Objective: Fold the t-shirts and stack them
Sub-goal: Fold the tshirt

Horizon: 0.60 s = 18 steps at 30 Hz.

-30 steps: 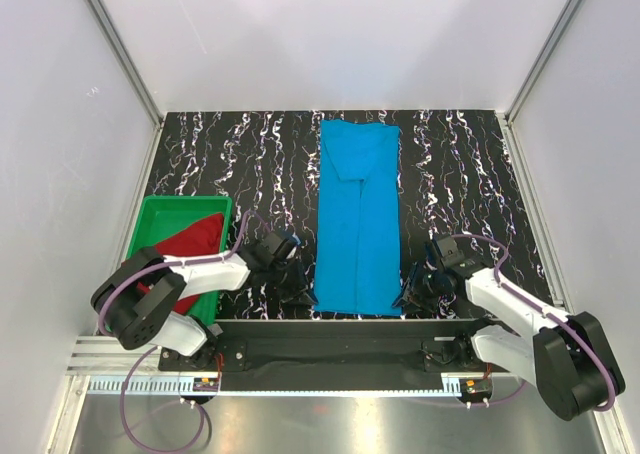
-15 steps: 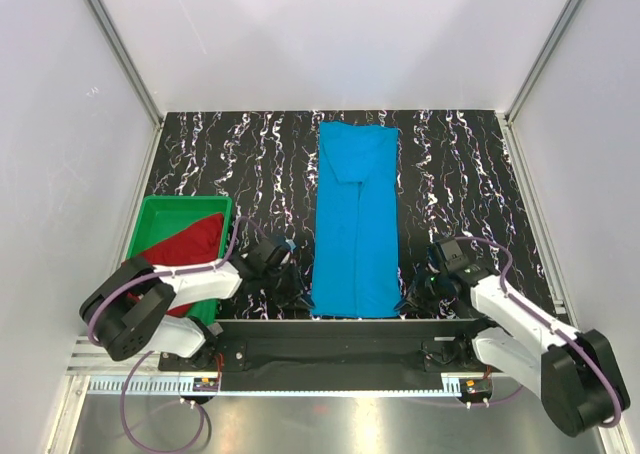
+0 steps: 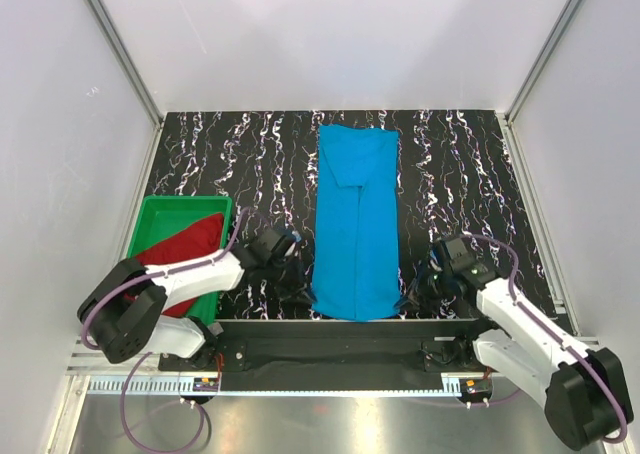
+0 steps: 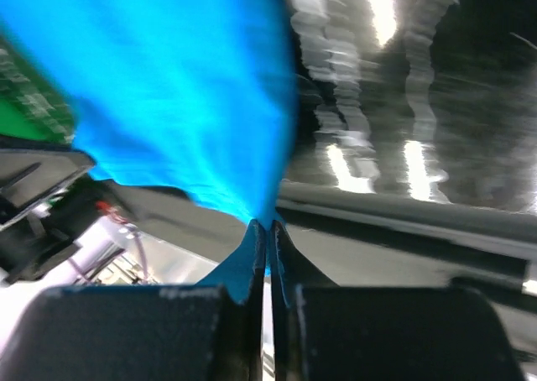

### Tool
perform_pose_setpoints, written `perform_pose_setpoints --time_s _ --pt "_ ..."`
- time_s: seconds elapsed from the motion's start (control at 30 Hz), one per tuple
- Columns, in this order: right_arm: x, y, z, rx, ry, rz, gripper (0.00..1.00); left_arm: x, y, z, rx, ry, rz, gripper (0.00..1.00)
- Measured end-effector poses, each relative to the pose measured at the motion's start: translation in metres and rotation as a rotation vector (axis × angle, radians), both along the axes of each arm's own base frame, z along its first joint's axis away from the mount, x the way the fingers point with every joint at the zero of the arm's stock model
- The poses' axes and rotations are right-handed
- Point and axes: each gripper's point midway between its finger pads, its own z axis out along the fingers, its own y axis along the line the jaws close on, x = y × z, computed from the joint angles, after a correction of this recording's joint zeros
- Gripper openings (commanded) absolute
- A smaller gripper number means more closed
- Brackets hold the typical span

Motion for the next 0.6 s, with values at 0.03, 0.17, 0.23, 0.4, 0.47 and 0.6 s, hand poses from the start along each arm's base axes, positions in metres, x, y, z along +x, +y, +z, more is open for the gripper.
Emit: perform_pose_setpoints --time_s 0.03,0.17,0.23,0.4,0.47,0.6 --pt "0.006 0.002 0.009 0.002 -0.011 0.004 0.00 0.007 -0.005 0.009 -0.006 -0.017 -0.006 0.00" --pt "0.050 0.016 0.044 0.003 -0.071 0.027 0.00 0.056 -0.024 0.047 -0.057 -0.094 0.016 0.00" --pt "0.080 0.017 0.054 0.000 -0.083 0.022 0.00 0.089 -0.028 0.061 -0.079 -0.127 0.046 0.00" --pt "0.163 0.001 0.064 -0.015 -0.098 -0.032 0.00 0.168 -0.027 0.067 -0.097 -0.126 0.111 0.00" --pt "0.193 -0.001 0.067 -0.013 -0.107 -0.026 0.00 0.194 -0.026 0.065 -0.102 -0.120 0.124 0.00" --pt "0.250 0.001 0.063 -0.019 -0.144 0.019 0.00 0.237 -0.023 0.060 -0.125 -0.112 0.145 0.00"
